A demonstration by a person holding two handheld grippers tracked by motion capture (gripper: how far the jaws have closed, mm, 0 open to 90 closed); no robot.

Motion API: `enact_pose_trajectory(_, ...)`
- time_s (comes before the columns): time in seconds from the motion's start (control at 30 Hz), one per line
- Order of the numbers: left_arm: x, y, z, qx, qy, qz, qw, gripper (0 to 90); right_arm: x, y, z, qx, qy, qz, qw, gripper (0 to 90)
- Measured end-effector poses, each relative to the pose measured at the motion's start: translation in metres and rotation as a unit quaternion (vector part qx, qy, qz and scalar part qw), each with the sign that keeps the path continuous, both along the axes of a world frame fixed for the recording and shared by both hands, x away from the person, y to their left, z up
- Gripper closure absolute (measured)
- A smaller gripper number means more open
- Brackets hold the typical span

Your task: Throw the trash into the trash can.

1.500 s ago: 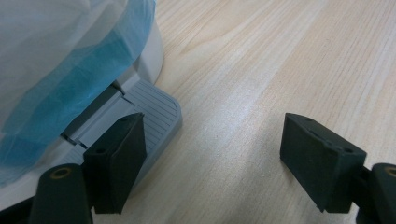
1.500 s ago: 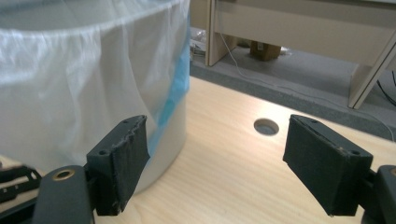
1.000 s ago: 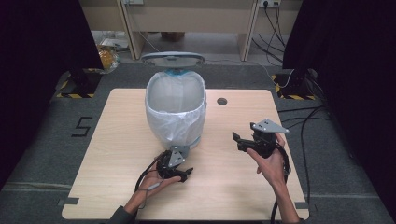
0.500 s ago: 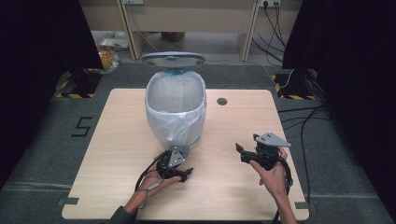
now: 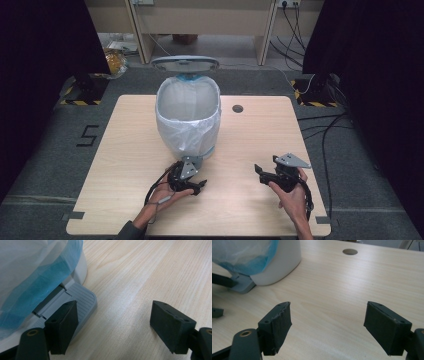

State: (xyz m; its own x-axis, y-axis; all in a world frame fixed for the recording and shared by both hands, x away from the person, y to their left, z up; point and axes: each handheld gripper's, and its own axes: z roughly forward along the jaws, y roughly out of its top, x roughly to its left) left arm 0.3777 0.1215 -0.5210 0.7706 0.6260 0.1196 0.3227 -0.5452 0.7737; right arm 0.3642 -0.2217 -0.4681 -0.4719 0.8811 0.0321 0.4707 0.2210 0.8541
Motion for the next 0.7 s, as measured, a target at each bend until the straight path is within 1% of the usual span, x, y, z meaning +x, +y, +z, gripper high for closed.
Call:
enact_pose_trajectory(0.23, 0.0, 0.0, 0.0, 0.0, 0.0, -0.001, 1.0, 21.7, -0.005, -0.001, -0.016, -0.012, 0.018, 0.003, 0.9998, 20.7)
enact_pose_trajectory(0.3, 0.0, 0.0, 0.0, 0.0, 0.0, 0.0, 1.0, 21.7, -0.006, -0.002, -0.021, -0.017, 0.024, 0.0, 0.9996, 20.3)
enact_pose_trajectory(0.4, 0.0, 0.0, 0.0, 0.0, 0.0, -0.001, 1.0, 21.7, -0.009, -0.001, -0.026, -0.016, 0.032, 0.001, 0.9994, 20.0)
enact_pose_trajectory(0.5, 0.0, 0.0, 0.0, 0.0, 0.0, -0.001, 1.0, 21.7, -0.01, 0.001, -0.033, -0.025, 0.043, 0.004, 0.9987, 19.3)
enact_pose_trajectory(0.6, 0.0, 0.0, 0.0, 0.0, 0.0, -0.001, 1.0, 21.7, -0.011, 0.002, -0.036, -0.032, 0.049, 0.006, 0.9983, 19.1)
enact_pose_trajectory(0.7, 0.0, 0.0, 0.0, 0.0, 0.0, -0.001, 1.0, 21.7, -0.012, 0.001, -0.039, -0.032, 0.056, 0.006, 0.9979, 19.0)
